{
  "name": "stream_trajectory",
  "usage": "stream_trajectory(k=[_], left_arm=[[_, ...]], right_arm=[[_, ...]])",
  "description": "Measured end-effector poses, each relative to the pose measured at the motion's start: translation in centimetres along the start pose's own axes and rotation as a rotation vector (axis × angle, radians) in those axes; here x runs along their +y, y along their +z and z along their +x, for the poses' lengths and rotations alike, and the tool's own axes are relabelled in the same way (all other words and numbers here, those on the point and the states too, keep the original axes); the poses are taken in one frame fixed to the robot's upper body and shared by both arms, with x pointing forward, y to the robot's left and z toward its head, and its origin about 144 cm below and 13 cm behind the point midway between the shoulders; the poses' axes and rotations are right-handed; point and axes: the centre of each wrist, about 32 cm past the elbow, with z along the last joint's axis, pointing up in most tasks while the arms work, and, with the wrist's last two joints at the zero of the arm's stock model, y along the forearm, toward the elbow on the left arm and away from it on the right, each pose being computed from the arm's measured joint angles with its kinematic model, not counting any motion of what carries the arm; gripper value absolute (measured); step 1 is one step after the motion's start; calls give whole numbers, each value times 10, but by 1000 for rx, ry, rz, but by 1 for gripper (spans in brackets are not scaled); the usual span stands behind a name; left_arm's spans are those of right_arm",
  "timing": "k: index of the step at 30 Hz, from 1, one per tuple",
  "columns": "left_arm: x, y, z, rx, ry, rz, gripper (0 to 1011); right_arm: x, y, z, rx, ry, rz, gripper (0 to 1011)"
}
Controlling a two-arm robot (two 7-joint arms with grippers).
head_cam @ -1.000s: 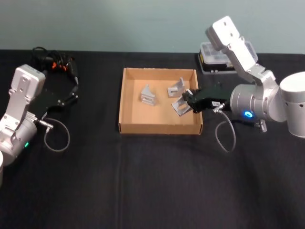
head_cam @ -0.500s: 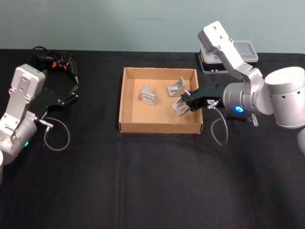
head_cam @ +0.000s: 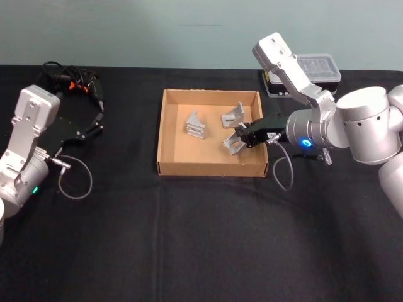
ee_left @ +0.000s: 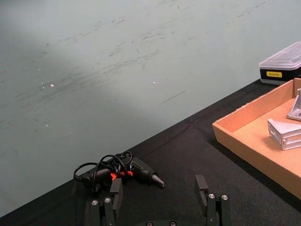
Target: Use one hand to pick up the angle iron from the table and place it into the box.
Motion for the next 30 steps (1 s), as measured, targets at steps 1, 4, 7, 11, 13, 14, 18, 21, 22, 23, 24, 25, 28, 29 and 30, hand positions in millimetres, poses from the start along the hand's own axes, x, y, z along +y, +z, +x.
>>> stream_trajectory(k=[1, 4, 7, 11, 13, 14, 18, 21, 22, 23, 24, 25, 28, 29, 30], left_arm=[[0, 0, 0, 0, 0, 0, 1000], [0, 0, 0, 0, 0, 0, 1000], [0, 0, 0, 0, 0, 0, 1000], [0, 0, 0, 0, 0, 0, 1000], [0, 0, 0, 0, 0, 0, 1000], [0, 0, 0, 0, 0, 0, 1000], [0, 0, 0, 0, 0, 0, 1000], [0, 0, 0, 0, 0, 0, 1000], [0, 0, 0, 0, 0, 0, 1000], [0, 0, 0, 0, 0, 0, 1000], [0, 0, 0, 0, 0, 0, 1000], [0, 0, 0, 0, 0, 0, 1000], [0, 0, 0, 0, 0, 0, 1000], [0, 0, 0, 0, 0, 0, 1000], [0, 0, 0, 0, 0, 0, 1000]], right_arm=[[1, 0, 0, 0, 0, -2, 118], [4, 1, 1, -1, -1, -8, 118], [6, 1, 1, -2, -2, -13, 118], [9, 1, 2, 0, -2, -19, 118], [10, 1, 2, 0, -1, -20, 118], [11, 0, 2, -1, -1, -23, 118], [12, 0, 1, 0, -1, -26, 118], [13, 0, 1, -1, -1, -29, 118], [13, 0, 1, -1, -1, -30, 118], [14, 0, 0, -2, 0, -31, 118], [14, 0, 0, -2, 0, -32, 118], [14, 0, 0, -2, 0, -33, 118], [16, 0, 0, -1, 3, -38, 118], [17, -1, 0, -1, 3, -40, 118], [17, -1, 0, -1, 3, -42, 120]])
